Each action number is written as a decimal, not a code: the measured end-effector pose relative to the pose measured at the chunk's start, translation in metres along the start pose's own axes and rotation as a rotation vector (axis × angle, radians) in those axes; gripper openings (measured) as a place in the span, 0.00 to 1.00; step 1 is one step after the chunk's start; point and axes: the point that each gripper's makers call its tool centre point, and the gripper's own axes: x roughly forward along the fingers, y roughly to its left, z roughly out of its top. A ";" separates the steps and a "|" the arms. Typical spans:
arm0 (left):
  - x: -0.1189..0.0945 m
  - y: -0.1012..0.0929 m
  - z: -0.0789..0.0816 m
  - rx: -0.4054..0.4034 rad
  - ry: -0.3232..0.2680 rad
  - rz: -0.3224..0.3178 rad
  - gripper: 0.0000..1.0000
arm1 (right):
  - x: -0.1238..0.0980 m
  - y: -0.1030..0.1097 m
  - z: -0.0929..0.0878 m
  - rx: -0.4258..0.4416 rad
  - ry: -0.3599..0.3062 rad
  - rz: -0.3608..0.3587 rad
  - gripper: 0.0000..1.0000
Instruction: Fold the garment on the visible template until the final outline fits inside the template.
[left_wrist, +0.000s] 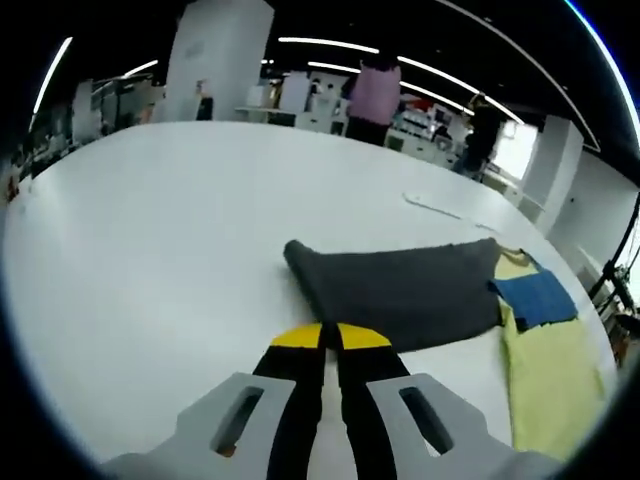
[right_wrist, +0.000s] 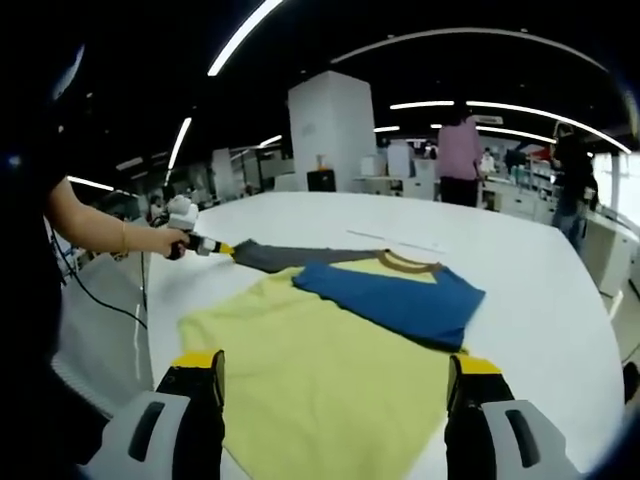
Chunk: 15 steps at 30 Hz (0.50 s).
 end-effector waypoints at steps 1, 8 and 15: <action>-0.001 -0.002 0.002 -0.002 -0.006 -0.004 0.01 | 0.000 0.000 0.000 0.000 0.000 0.000 0.93; -0.003 -0.016 0.017 0.048 -0.031 -0.027 0.01 | 0.000 0.008 0.004 0.010 -0.017 0.014 0.99; -0.003 -0.035 0.034 0.053 -0.054 -0.078 0.01 | 0.001 0.011 0.003 0.031 -0.020 0.020 0.99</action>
